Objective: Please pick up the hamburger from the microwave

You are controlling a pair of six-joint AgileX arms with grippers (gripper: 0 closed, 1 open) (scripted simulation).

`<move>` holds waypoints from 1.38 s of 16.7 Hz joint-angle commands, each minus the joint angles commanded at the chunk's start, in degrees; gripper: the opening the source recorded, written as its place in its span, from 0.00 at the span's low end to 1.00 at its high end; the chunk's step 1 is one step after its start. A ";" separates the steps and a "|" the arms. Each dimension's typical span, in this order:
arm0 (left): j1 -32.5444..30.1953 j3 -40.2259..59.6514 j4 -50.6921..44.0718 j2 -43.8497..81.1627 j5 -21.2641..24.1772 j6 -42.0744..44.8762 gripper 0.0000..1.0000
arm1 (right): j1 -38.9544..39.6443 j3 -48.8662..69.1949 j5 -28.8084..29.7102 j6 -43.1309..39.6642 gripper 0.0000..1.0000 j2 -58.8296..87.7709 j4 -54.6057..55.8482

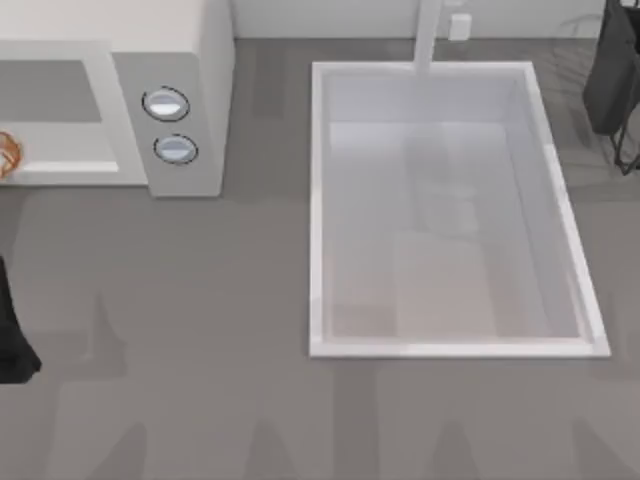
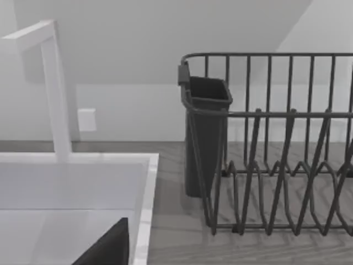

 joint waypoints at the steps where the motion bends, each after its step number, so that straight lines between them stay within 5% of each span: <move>1: 0.00 0.00 0.00 0.00 0.00 0.00 1.00 | 0.00 0.00 0.00 0.00 1.00 0.00 0.00; 16: 0.22 0.77 1.07 1.73 0.24 0.10 1.00 | 0.00 0.00 0.00 0.00 1.00 0.00 0.00; 23: 3.01 10.57 14.64 26.45 3.34 1.31 1.00 | 0.00 0.00 0.00 0.00 1.00 0.00 0.00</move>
